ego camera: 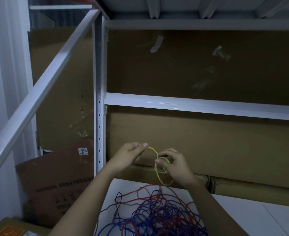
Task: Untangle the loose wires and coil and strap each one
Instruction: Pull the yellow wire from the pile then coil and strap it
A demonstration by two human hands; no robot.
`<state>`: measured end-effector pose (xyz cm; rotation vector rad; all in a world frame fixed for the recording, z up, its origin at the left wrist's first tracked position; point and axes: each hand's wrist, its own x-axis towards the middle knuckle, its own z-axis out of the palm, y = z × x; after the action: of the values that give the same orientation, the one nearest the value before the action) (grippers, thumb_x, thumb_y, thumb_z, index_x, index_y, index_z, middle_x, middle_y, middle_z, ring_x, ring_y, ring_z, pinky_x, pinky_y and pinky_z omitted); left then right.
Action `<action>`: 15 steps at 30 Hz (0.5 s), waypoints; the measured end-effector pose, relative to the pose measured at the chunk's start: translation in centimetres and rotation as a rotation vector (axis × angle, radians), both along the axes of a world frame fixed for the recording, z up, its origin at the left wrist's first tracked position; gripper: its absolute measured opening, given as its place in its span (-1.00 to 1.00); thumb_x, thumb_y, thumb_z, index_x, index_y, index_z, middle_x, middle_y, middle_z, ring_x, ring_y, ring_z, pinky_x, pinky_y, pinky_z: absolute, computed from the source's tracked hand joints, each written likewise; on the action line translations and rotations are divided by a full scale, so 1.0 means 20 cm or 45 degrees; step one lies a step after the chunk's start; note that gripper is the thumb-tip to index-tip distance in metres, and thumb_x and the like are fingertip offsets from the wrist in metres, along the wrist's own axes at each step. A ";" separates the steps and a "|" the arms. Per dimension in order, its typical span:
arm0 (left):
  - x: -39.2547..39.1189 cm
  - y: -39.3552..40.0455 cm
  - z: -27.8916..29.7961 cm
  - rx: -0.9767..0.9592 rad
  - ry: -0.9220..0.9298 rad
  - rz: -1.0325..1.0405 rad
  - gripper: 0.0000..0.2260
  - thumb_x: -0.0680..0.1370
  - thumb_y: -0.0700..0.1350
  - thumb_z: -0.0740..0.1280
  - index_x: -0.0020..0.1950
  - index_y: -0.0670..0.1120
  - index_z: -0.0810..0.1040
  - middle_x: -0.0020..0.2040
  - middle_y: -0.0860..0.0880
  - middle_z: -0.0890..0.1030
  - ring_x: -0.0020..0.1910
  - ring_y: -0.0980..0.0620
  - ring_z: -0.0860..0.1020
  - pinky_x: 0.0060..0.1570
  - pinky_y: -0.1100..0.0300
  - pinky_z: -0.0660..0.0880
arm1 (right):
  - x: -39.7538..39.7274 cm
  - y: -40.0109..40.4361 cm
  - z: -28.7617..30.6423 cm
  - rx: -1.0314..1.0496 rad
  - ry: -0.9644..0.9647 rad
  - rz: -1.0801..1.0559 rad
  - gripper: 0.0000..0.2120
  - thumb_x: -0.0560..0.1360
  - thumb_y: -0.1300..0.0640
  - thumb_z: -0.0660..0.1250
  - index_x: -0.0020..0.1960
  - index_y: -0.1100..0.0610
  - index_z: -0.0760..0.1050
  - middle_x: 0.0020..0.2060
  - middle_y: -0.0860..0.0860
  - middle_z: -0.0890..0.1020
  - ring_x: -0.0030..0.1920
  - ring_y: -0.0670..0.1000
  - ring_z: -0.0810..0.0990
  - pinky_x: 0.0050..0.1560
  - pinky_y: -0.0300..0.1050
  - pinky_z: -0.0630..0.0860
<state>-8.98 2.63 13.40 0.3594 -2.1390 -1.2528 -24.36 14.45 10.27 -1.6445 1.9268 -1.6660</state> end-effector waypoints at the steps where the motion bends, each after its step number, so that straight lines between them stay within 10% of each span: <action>1: 0.00 0.00 0.00 0.046 0.038 0.022 -0.69 0.61 0.03 0.22 -0.28 -0.07 0.41 -0.52 0.09 0.33 -0.53 0.14 0.23 -0.46 0.24 0.18 | 0.01 0.01 0.00 0.034 -0.028 0.008 -0.89 0.45 0.22 0.44 -0.13 0.02 0.58 -0.09 0.04 0.58 -0.15 -0.16 0.57 -0.14 -0.37 0.48; 15: 0.06 -0.07 -0.09 0.271 0.196 0.325 -0.66 0.63 0.08 0.17 -0.29 -0.05 0.40 -0.47 0.07 0.35 -0.47 0.13 0.31 -0.38 0.21 0.25 | 0.09 0.05 -0.10 -0.258 -0.339 -0.341 -0.81 0.57 0.12 0.29 -0.18 -0.03 0.59 -0.37 -0.10 0.64 -0.37 -0.18 0.56 -0.39 -0.32 0.45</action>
<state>-7.79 1.26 11.58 0.5872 -1.7729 -1.3152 -22.51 15.35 8.37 -1.1804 1.9653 -2.1185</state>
